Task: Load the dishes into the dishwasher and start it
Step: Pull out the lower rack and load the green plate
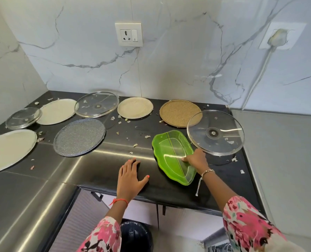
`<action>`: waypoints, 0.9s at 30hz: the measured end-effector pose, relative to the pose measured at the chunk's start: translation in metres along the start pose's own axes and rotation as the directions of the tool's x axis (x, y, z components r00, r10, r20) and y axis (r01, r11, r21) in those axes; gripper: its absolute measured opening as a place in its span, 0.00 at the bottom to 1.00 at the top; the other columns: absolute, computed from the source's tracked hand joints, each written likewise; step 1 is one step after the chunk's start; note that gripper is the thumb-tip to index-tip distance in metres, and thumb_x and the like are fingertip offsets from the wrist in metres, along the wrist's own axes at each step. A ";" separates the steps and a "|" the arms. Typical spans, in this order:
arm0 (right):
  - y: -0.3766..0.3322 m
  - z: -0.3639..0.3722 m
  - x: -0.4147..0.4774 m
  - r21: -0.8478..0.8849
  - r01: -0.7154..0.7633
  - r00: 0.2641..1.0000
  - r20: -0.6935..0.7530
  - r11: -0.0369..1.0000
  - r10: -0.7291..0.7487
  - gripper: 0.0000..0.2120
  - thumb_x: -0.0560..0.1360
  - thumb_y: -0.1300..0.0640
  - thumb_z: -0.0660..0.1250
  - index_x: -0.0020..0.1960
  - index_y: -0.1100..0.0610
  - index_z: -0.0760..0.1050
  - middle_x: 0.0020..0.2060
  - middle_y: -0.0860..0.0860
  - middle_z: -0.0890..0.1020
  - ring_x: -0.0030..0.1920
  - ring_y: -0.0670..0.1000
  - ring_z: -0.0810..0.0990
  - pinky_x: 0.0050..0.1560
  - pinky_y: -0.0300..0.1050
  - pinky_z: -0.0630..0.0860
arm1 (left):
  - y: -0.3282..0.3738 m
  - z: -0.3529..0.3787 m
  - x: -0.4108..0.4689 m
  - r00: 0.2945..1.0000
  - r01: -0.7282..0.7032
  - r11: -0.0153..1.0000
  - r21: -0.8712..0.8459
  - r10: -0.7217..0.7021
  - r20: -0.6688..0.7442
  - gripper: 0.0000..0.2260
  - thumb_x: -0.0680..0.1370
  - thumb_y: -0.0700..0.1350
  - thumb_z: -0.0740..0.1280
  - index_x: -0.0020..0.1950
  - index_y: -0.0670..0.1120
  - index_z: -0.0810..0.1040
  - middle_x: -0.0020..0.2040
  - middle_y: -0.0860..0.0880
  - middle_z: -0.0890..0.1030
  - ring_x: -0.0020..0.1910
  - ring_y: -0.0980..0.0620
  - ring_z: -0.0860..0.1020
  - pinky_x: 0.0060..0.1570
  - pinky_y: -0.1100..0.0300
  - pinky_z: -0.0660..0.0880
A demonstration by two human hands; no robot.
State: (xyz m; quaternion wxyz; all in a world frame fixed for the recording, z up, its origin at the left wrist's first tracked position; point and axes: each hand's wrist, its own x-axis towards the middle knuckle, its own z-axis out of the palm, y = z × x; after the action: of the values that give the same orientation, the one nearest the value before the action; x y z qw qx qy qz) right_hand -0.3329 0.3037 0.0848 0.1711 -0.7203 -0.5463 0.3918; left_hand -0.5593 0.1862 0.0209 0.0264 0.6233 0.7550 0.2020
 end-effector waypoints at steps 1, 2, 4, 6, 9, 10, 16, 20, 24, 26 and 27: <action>0.000 0.001 0.003 0.084 0.009 0.999 0.033 0.996 -0.011 0.18 0.68 0.61 0.74 0.51 0.66 0.70 0.46 0.57 0.76 0.48 0.56 0.76 0.45 0.46 0.72 | 0.000 0.000 0.000 1.000 0.002 1.000 -0.002 -0.002 0.005 0.33 0.68 0.65 0.55 0.64 0.46 0.72 0.67 0.46 0.71 0.68 0.46 0.67 0.68 0.51 0.61; -0.001 0.001 0.005 0.167 0.000 0.997 0.070 0.986 -0.012 0.17 0.67 0.63 0.74 0.51 0.68 0.72 0.47 0.60 0.78 0.46 0.56 0.77 0.43 0.47 0.75 | -0.001 0.000 0.000 1.000 0.005 1.000 -0.007 -0.005 0.015 0.33 0.67 0.65 0.55 0.64 0.46 0.72 0.67 0.46 0.71 0.68 0.46 0.66 0.68 0.51 0.61; 0.000 0.004 0.010 0.311 -0.051 0.989 0.147 0.949 0.005 0.11 0.70 0.66 0.70 0.50 0.67 0.74 0.48 0.63 0.80 0.44 0.57 0.79 0.42 0.50 0.78 | -0.001 0.000 0.000 1.000 0.012 1.000 -0.022 -0.012 0.028 0.34 0.67 0.66 0.54 0.65 0.46 0.72 0.68 0.46 0.70 0.69 0.47 0.65 0.69 0.52 0.59; 0.000 0.006 0.010 0.386 -0.074 0.987 0.163 0.919 0.011 0.06 0.73 0.65 0.66 0.50 0.65 0.75 0.46 0.61 0.80 0.44 0.57 0.80 0.46 0.52 0.78 | -0.002 -0.002 0.002 0.999 0.023 0.999 -0.047 -0.021 0.046 0.36 0.66 0.67 0.54 0.65 0.45 0.71 0.68 0.47 0.70 0.69 0.48 0.64 0.69 0.53 0.58; 0.001 0.004 0.008 0.458 -0.080 0.991 0.130 0.885 0.022 0.08 0.76 0.63 0.62 0.53 0.65 0.75 0.46 0.59 0.80 0.46 0.58 0.79 0.51 0.53 0.77 | -0.003 -0.007 0.003 0.995 0.036 0.991 -0.126 -0.024 0.095 0.39 0.65 0.68 0.54 0.67 0.44 0.69 0.70 0.46 0.67 0.71 0.47 0.63 0.70 0.54 0.56; 0.002 0.002 0.006 0.478 -0.093 0.992 0.124 0.873 0.038 0.08 0.77 0.62 0.62 0.52 0.64 0.75 0.48 0.60 0.80 0.48 0.58 0.80 0.53 0.54 0.76 | -0.003 -0.009 0.001 0.993 0.040 0.987 -0.153 -0.023 0.114 0.40 0.65 0.68 0.55 0.68 0.44 0.67 0.70 0.46 0.66 0.71 0.47 0.62 0.71 0.53 0.56; 0.028 -0.014 -0.032 0.586 -0.050 0.998 0.050 0.808 0.025 0.08 0.76 0.63 0.64 0.53 0.67 0.76 0.43 0.59 0.80 0.43 0.56 0.79 0.47 0.52 0.77 | 0.007 -0.019 -0.051 0.994 0.056 0.979 -0.195 -0.037 0.099 0.37 0.68 0.65 0.60 0.72 0.46 0.61 0.74 0.48 0.60 0.75 0.49 0.52 0.73 0.51 0.47; 0.063 -0.029 -0.085 0.613 -0.031 0.998 0.068 0.789 -0.014 0.10 0.71 0.69 0.68 0.52 0.71 0.75 0.34 0.57 0.78 0.33 0.54 0.77 0.34 0.45 0.77 | 0.020 -0.019 -0.110 0.996 0.050 0.980 -0.191 -0.035 0.081 0.40 0.67 0.68 0.55 0.72 0.45 0.61 0.74 0.48 0.61 0.76 0.49 0.51 0.72 0.51 0.46; 0.113 -0.034 -0.140 0.648 -0.024 0.998 0.065 0.761 -0.024 0.13 0.70 0.71 0.68 0.54 0.73 0.74 0.33 0.56 0.79 0.31 0.53 0.78 0.35 0.45 0.78 | 0.042 -0.013 -0.183 0.992 0.069 0.979 -0.194 -0.046 0.118 0.43 0.64 0.70 0.49 0.73 0.45 0.59 0.75 0.49 0.58 0.76 0.50 0.49 0.73 0.52 0.43; 0.147 -0.036 -0.176 0.675 -0.007 0.998 0.055 0.738 -0.040 0.13 0.71 0.71 0.67 0.55 0.72 0.75 0.32 0.55 0.81 0.27 0.49 0.80 0.32 0.42 0.79 | 0.055 -0.006 -0.228 0.991 0.066 0.978 -0.198 -0.041 0.125 0.43 0.64 0.70 0.49 0.73 0.45 0.59 0.75 0.49 0.59 0.76 0.50 0.49 0.72 0.51 0.44; 0.164 -0.036 -0.191 0.685 0.000 0.997 0.055 0.728 -0.052 0.14 0.71 0.71 0.67 0.56 0.72 0.74 0.36 0.57 0.82 0.26 0.48 0.80 0.31 0.41 0.79 | 0.062 -0.003 -0.247 0.991 0.060 0.978 -0.198 -0.034 0.130 0.43 0.64 0.70 0.49 0.73 0.45 0.60 0.75 0.49 0.59 0.76 0.50 0.49 0.72 0.50 0.44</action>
State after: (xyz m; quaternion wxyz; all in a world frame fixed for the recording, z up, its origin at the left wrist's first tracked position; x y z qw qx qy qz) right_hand -0.2171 0.0775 0.0693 0.4106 -0.5847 -0.3792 0.5880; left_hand -0.4476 -0.0414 -0.0078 0.1416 0.6108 0.7422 0.2368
